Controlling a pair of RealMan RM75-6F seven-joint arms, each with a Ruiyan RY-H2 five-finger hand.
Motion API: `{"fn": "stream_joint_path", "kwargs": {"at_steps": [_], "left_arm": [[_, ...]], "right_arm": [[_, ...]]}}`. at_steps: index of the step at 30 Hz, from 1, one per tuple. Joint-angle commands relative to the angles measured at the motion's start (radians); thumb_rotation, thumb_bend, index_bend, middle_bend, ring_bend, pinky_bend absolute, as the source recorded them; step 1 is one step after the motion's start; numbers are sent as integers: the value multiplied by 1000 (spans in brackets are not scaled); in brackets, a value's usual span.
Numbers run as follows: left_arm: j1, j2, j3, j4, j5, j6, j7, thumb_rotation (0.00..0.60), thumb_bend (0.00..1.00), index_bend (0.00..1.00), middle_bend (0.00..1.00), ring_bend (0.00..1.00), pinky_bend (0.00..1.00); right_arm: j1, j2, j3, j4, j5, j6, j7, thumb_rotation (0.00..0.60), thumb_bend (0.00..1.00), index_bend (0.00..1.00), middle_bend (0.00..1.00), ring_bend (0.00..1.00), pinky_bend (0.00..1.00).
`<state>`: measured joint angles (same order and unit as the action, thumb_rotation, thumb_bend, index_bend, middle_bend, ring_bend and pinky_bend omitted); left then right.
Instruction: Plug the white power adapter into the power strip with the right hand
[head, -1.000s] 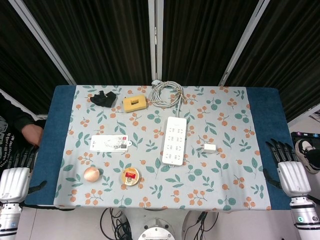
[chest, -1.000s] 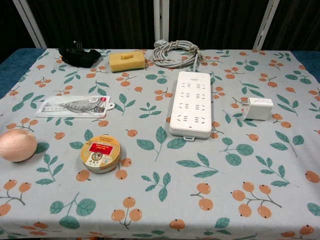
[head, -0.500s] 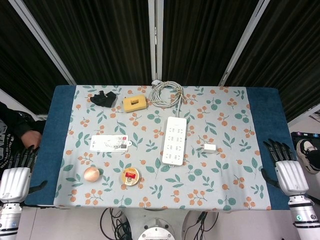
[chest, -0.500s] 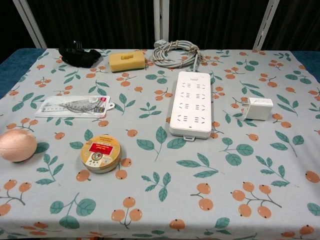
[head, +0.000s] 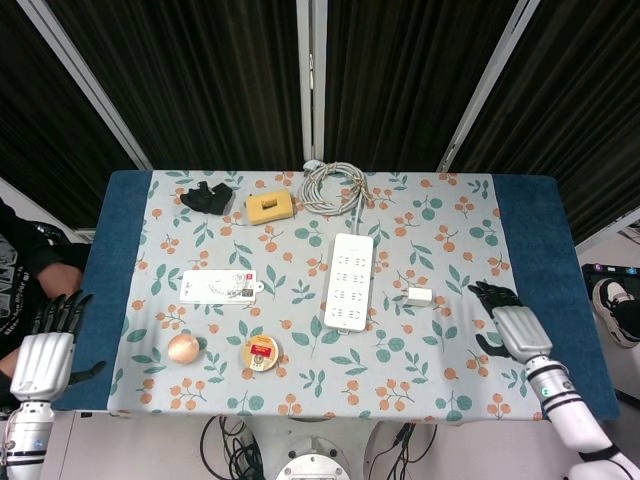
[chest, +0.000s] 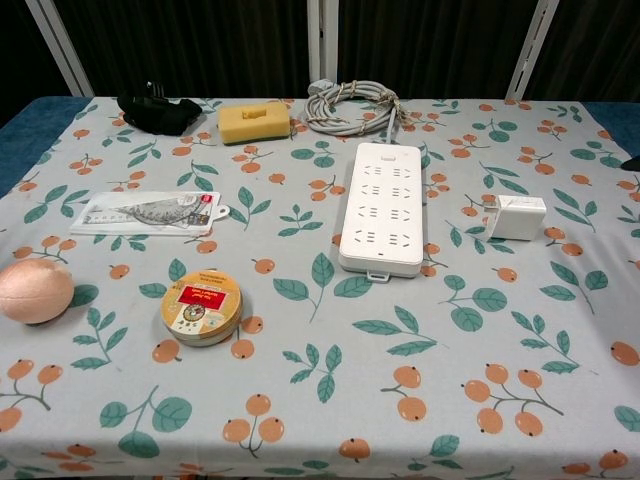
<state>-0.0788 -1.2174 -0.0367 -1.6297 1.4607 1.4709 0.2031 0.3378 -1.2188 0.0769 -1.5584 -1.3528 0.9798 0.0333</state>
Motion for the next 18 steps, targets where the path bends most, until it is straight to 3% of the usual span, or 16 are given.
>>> {"fn": "stream_joint_path", "kwargs": {"at_steps": [1,8,18], "left_arm": [[-3,-3,-2,3,-3,-4,-2,600,0,79,34,0,0],[-5,-5,-2,14,-8,-9,-13,600,0,79,34,0,0],[-2,-14,2,32,-11,-10,-31,600,0,79,34,0,0]], "right_arm": [[49,-46,16,41,26,-59,19,600,312,9,0,0,0],[109,-85,21,77,53,-140,23,600,313,32,0,0,0],[124,-78,12,72,85,-151,9,600,313,133,0,0,0]]}}
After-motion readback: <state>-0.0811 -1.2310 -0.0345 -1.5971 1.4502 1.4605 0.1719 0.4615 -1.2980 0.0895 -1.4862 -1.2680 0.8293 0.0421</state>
